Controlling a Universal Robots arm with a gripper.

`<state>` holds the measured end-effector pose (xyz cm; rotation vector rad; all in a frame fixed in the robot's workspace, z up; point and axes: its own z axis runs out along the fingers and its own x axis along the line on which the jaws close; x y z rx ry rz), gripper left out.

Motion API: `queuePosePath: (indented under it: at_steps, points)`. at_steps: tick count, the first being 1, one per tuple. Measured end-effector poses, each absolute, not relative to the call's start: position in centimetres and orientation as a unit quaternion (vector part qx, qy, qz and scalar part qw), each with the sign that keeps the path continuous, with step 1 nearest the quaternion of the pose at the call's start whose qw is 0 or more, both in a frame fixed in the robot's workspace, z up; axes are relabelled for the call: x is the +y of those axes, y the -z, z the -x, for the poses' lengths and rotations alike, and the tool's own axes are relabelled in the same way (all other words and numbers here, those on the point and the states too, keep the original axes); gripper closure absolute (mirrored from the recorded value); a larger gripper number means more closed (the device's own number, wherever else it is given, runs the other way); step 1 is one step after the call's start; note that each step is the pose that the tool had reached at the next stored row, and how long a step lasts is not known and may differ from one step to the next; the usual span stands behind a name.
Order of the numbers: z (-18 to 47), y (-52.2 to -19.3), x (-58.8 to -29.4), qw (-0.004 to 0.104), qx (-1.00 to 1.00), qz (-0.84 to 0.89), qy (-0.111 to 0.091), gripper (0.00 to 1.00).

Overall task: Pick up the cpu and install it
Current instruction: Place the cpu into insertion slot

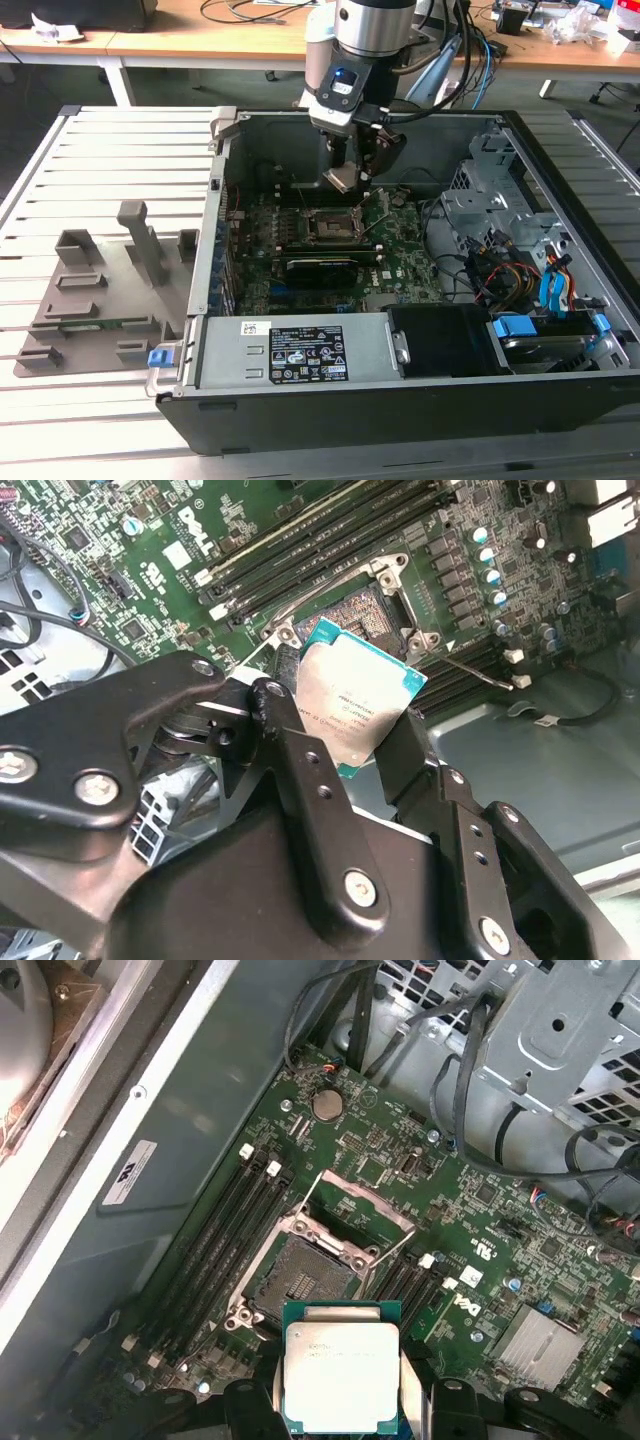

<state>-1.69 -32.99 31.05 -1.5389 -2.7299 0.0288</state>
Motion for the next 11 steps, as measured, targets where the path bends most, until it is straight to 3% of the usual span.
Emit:
queuePosePath:
  at_steps: [11]
  points:
    - [1.69,-31.03,-32.98,0.004,-0.863,0.506,-0.009,0.45]
